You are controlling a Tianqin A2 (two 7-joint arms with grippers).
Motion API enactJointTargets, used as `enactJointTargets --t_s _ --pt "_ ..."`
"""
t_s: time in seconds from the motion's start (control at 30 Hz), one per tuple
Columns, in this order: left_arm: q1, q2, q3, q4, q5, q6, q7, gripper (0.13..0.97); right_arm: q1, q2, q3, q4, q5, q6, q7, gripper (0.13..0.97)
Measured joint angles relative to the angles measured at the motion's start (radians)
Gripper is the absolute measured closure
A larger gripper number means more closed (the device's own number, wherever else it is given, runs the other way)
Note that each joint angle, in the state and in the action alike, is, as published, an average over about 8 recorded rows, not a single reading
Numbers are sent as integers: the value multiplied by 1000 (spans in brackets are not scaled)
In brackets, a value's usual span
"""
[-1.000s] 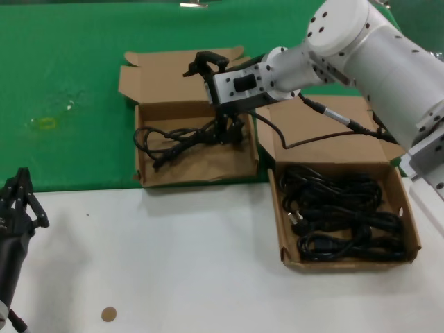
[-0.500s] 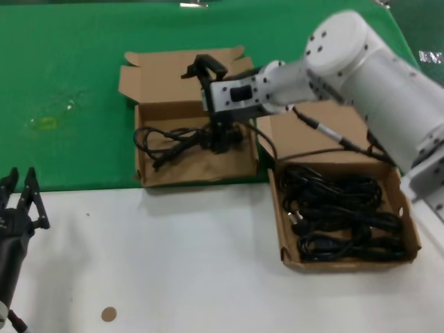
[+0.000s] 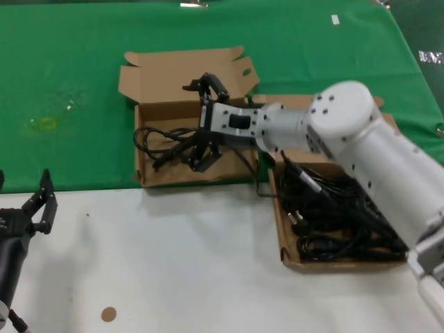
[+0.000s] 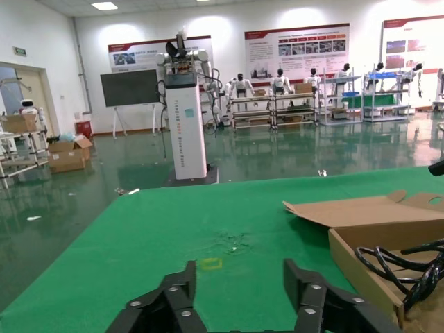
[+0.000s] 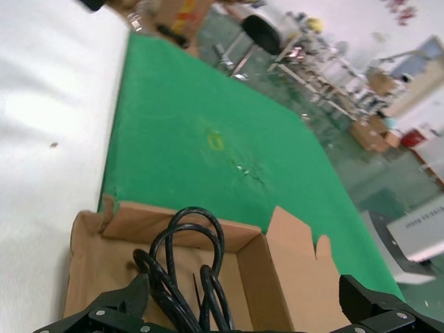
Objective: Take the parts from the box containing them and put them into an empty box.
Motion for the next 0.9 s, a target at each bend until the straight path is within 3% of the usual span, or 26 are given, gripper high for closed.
enactJointTargets --t_s 0.2,0.47,0.77,0.9 --pt "0 0 0 0 0 0 0 653 -112 20 55 107 32 66 51 129" --pt "0 0 0 0 0 0 0 428 -261 47 127 251 74 153 119 129" --pt "0 0 0 0 0 0 0 257 -430 77 209 412 121 251 196 129" --pt "0 0 0 0 0 0 0 257 -506 91 247 485 142 296 231 129"
